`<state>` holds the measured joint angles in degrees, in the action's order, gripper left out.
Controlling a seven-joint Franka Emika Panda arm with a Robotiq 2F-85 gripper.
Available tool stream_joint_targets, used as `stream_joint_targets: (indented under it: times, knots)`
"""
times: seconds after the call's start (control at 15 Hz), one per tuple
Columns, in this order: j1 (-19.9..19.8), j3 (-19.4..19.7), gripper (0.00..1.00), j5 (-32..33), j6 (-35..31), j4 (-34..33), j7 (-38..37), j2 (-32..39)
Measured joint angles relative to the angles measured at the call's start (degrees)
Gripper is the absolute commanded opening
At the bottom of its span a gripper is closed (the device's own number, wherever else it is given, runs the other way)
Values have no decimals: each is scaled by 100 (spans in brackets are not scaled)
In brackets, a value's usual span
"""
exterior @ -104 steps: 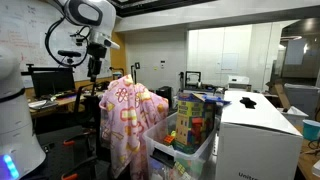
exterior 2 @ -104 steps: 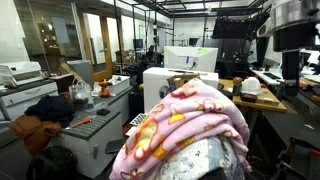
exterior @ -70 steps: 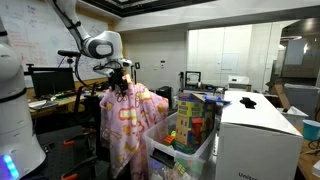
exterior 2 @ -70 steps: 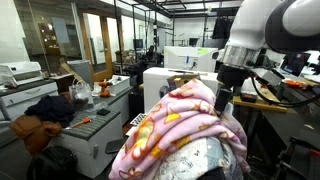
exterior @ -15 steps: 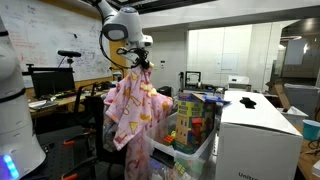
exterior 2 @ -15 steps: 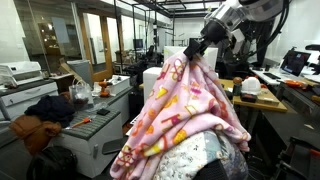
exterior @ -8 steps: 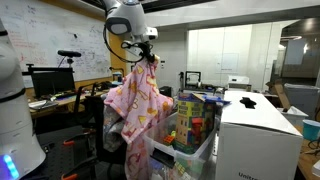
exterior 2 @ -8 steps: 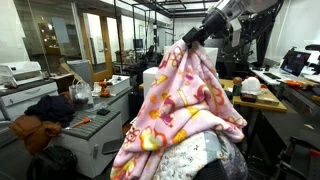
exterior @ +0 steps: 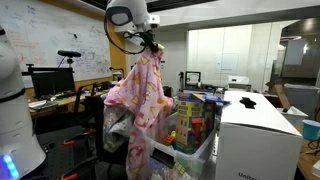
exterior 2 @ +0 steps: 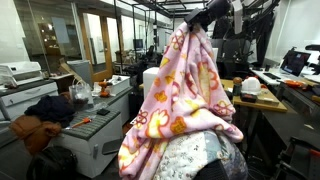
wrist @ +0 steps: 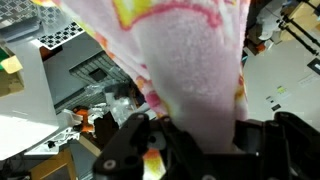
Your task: Place the pink fleece blanket on the clear storage bin
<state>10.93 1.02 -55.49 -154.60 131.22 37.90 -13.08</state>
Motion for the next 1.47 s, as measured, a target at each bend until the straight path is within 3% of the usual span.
stream_joint_targets:
  times: [0.6,0.87,1.47]
  knots:
    - [-73,-82,0,744,-13,-5,-1618,-839]
    - [-282,-186,0,1528,-39,-2,-2505,-971]
    - [-1146,494,0,3128,-571,-344,-3196,230]
